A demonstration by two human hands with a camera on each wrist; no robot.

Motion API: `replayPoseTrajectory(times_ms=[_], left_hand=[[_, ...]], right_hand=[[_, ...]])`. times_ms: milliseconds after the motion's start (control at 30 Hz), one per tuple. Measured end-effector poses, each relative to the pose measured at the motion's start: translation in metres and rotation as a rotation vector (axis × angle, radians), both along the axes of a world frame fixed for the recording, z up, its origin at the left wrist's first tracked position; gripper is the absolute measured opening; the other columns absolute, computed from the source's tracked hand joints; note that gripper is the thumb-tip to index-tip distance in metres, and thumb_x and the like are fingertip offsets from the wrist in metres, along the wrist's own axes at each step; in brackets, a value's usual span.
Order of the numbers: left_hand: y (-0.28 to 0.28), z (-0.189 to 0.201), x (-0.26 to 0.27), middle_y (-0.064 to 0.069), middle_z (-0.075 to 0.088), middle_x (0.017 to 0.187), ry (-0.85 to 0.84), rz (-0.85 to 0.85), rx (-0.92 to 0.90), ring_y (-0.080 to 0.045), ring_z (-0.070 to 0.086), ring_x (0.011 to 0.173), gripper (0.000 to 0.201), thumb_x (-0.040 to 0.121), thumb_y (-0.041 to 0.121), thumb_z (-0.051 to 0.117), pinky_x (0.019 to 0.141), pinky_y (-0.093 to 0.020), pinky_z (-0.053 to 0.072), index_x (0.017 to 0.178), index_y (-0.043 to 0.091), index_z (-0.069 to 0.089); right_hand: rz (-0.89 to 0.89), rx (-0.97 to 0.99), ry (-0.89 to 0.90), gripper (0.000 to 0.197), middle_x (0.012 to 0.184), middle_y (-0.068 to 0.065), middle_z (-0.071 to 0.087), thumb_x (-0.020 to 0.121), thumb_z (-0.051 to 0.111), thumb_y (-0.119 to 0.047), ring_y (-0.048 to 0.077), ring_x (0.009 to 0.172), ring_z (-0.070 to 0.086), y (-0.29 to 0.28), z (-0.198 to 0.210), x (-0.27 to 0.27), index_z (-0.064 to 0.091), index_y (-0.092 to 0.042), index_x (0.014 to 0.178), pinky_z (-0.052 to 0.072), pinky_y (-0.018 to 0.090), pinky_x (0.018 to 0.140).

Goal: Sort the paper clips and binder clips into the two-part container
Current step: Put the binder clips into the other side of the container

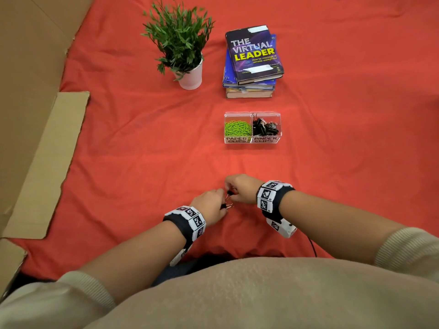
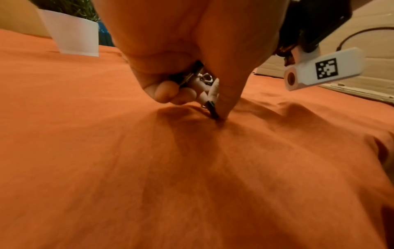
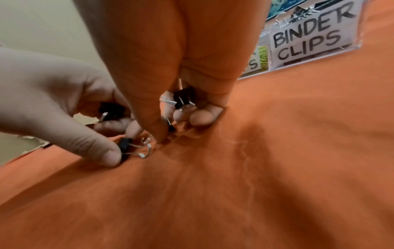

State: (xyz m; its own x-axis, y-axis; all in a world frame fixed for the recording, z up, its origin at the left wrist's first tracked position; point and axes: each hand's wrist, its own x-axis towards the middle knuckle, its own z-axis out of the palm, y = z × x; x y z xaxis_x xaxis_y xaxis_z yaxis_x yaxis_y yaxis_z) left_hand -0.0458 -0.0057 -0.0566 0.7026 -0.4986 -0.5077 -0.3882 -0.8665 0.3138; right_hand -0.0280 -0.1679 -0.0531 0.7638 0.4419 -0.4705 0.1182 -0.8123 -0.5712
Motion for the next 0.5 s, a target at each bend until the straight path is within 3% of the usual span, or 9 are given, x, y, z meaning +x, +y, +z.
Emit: replayPoseTrajectory(times_ms=[67,167,267,367,500], left_hand=[[-0.001,0.001,0.002,-0.01,0.058,0.11,0.054,-0.001,-0.037,-0.03,0.056,0.103,0.025,0.085,0.027,0.06,0.085,-0.037,0.046,0.102,0.012,0.052],[-0.003,0.004,0.01,-0.009,0.058,0.103,0.126,-0.007,-0.099,-0.029,0.055,0.097,0.016,0.086,0.023,0.061,0.078,-0.032,0.04,0.092,0.014,0.049],[-0.01,0.015,0.031,-0.004,0.058,0.087,0.13,0.06,-0.17,-0.025,0.056,0.082,0.019,0.086,0.021,0.063,0.068,-0.028,0.036,0.083,0.02,0.044],[-0.031,0.033,0.063,0.002,0.056,0.077,0.095,0.129,-0.269,-0.019,0.051,0.072,0.017,0.084,0.017,0.064,0.065,-0.028,0.038,0.083,0.019,0.048],[-0.082,0.055,0.113,0.001,0.056,0.084,-0.045,0.055,-0.339,-0.016,0.051,0.077,0.012,0.084,0.013,0.064,0.066,-0.026,0.036,0.087,0.015,0.052]], right_hand=[[-0.075,0.01,0.03,0.022,0.068,-0.011,0.045,0.078,0.063,-0.007,0.017,0.073,0.047,-0.003,-0.001,-0.003,0.058,-0.005,0.1,0.031,0.021,0.065],[-0.205,0.04,0.068,0.016,0.074,-0.005,0.054,0.079,0.064,-0.008,0.014,0.073,0.05,-0.015,-0.002,-0.006,0.062,-0.006,0.095,0.036,0.02,0.063],[-0.428,0.162,0.199,0.009,0.064,-0.006,0.053,0.079,0.069,-0.008,0.007,0.051,0.051,-0.039,-0.002,-0.009,0.061,-0.013,0.08,0.037,0.01,0.046],[-0.636,0.201,0.311,0.022,0.06,-0.001,0.055,0.079,0.068,-0.004,0.001,0.033,0.046,-0.074,0.0,-0.009,0.056,-0.019,0.068,0.041,0.016,0.039],[-0.839,0.209,0.282,0.022,0.064,0.006,0.059,0.08,0.065,0.004,0.003,0.036,0.05,-0.123,0.017,0.003,0.058,-0.013,0.067,0.045,0.017,0.039]])
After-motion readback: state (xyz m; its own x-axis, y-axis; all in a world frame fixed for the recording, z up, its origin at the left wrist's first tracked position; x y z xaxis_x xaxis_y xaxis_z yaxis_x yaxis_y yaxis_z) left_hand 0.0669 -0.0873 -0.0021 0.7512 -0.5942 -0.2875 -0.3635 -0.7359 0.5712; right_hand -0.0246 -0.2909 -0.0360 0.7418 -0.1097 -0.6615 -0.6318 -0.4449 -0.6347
